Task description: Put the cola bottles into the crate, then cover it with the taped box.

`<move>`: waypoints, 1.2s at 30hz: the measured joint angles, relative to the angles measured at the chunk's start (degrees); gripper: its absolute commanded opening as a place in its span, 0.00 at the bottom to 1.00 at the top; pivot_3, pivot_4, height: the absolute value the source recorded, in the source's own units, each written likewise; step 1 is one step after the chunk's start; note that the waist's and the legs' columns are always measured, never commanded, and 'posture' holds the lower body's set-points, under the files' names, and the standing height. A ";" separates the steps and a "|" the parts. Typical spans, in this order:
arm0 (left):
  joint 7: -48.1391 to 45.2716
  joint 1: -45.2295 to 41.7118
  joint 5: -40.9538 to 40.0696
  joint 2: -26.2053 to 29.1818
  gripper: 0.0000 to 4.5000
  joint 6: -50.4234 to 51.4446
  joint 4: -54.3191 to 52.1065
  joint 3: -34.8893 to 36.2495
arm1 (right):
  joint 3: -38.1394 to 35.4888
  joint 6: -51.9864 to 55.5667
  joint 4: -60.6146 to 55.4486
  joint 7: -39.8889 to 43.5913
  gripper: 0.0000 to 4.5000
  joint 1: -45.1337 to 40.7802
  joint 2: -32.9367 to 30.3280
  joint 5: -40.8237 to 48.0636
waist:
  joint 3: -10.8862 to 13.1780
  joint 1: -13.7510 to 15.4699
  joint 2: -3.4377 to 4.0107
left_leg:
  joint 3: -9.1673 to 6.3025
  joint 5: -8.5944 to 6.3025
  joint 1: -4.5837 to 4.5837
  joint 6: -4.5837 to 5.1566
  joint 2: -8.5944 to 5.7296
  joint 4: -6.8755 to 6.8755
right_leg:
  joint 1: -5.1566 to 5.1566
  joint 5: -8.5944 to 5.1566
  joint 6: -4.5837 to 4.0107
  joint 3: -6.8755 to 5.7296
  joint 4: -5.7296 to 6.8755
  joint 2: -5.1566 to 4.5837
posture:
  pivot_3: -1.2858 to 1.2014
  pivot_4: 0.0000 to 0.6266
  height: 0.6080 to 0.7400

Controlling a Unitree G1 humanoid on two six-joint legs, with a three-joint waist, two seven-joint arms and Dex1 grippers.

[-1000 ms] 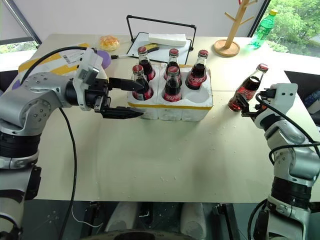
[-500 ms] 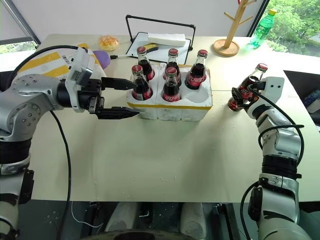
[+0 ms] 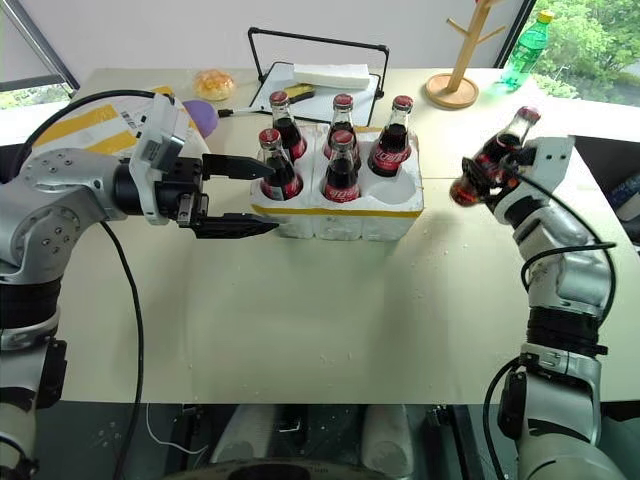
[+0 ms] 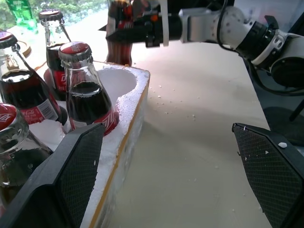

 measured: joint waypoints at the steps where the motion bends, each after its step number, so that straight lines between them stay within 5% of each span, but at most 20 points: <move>1: -0.01 0.00 -0.01 -0.01 1.00 -0.01 0.01 -0.02 | -0.30 1.71 -2.84 0.54 0.62 -1.08 -0.36 2.51 | 0.00 -0.05 0.00 | 0.00 0.00 0.01 0.00 0.01 -0.01 | 0.00 0.00 0.00 0.00 0.00 0.02 | 0.52 0.24 1.00; 10: -0.13 0.00 0.01 -0.24 1.00 -0.19 0.08 -0.11 | 4.37 11.91 -14.02 3.85 0.62 -3.80 -1.39 12.93 | -0.01 0.61 -0.06 | -0.03 -0.03 -0.04 0.05 -0.05 0.08 | 0.07 0.00 0.00 -0.01 -0.02 -0.01 | 0.52 0.24 1.00; 26: 0.41 0.00 0.02 -0.20 1.00 -0.23 0.10 -0.08 | 16.12 7.92 -10.24 7.95 0.62 0.81 -1.36 1.39 | -0.01 0.26 -0.08 | -0.02 -0.03 -0.03 0.05 -0.03 0.07 | 0.03 0.00 0.00 0.00 -0.01 0.02 | 0.52 0.24 1.00; 30: 0.85 0.00 0.03 -0.19 1.00 -0.23 0.10 -0.08 | 18.41 6.27 -6.22 10.29 0.99 0.10 -0.59 -1.41 | -0.02 0.01 -0.08 | -0.01 -0.03 -0.01 0.05 -0.03 0.07 | 0.04 0.00 0.00 0.01 -0.01 0.02 | 0.52 0.24 1.00; 36: 1.88 0.92 0.07 0.61 1.00 -0.23 -0.65 0.26 | 19.00 5.39 -4.94 12.71 0.99 -0.73 -0.72 -2.54 | -0.07 -0.17 -0.17 | -0.03 -0.02 0.04 0.03 -0.01 0.08 | 0.10 0.00 0.00 0.01 0.02 0.03 | 0.52 0.24 1.00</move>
